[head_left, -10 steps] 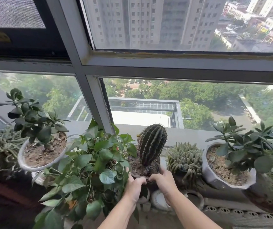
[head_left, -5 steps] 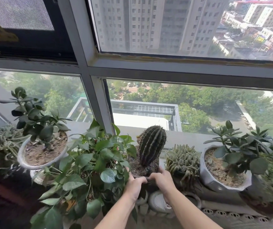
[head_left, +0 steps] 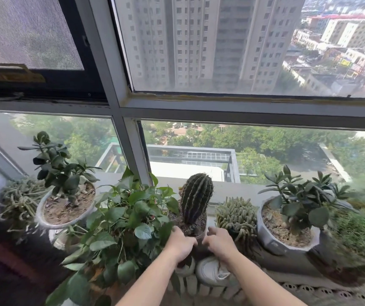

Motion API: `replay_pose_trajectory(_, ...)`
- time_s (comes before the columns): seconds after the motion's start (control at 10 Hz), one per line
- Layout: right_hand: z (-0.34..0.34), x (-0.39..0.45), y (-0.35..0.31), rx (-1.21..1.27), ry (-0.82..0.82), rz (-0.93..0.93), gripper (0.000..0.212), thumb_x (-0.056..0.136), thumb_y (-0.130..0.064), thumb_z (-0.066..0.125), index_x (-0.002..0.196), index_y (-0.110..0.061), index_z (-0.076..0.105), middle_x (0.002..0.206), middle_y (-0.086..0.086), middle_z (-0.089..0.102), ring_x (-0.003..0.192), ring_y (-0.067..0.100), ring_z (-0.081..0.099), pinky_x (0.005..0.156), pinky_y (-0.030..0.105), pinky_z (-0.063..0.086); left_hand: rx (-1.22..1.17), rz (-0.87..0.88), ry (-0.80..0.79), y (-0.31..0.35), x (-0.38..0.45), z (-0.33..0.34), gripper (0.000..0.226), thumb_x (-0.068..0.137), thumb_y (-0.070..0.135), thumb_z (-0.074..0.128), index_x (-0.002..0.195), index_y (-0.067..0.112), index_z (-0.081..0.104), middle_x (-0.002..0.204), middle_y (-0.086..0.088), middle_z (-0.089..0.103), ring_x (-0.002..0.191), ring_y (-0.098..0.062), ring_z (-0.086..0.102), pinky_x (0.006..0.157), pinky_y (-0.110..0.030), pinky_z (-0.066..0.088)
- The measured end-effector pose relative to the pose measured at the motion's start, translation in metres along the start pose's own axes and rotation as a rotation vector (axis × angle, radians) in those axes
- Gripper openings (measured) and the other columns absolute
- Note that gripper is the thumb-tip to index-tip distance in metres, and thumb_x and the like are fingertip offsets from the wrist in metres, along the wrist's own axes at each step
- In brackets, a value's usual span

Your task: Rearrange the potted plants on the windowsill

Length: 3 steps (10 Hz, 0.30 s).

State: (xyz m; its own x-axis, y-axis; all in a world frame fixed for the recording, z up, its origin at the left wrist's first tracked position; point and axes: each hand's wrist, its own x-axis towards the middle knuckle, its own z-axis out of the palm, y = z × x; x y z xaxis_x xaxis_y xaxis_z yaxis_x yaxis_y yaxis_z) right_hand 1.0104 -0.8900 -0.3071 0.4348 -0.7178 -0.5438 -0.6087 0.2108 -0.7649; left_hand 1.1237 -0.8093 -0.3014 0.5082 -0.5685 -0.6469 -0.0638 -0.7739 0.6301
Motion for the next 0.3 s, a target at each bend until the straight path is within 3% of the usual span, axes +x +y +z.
replay_pose_trajectory(0.1, -0.02, -0.019, -0.011, -0.157, -0.013, -0.128, 0.022, 0.072, -0.008, 0.06, 0.075, -0.021, 0.078, 0.062, -0.008, 0.063, 0.069, 0.02, 0.059, 0.062, 0.031, 0.044, 0.249, 0.125, -0.089, 0.016, -0.03, -0.018, 0.06, 0.08, 0.031, 0.063, 0.133, 0.004, 0.057, 0.132, -0.011, 0.064, 0.121, -0.027, 0.061, 0.097, -0.031, 0.05)
replay_pose_trajectory(0.2, -0.047, -0.044, -0.032, -0.309, -0.051, -0.212, 0.034, 0.076, -0.013, 0.057, 0.101, 0.004, 0.072, 0.084, 0.015, 0.076, 0.066, 0.014, 0.055, 0.067, 0.03, 0.045, 0.7, 0.294, -0.117, 0.035, -0.07, -0.04, 0.064, 0.08, 0.045, 0.055, 0.137, 0.016, 0.054, 0.136, -0.007, 0.064, 0.122, -0.029, 0.06, 0.102, -0.042, 0.049)
replay_pose_trajectory(0.3, -0.073, -0.081, -0.05, -0.439, -0.046, -0.318, 0.028, 0.076, -0.02, 0.054, 0.082, 0.004, 0.066, 0.075, 0.019, 0.071, 0.061, 0.012, 0.05, 0.064, 0.03, 0.04, 1.009, 0.416, 0.095, 0.052, -0.101, -0.066, 0.058, 0.085, 0.05, 0.05, 0.135, 0.021, 0.051, 0.133, -0.004, 0.065, 0.116, -0.028, 0.063, 0.095, -0.044, 0.052)
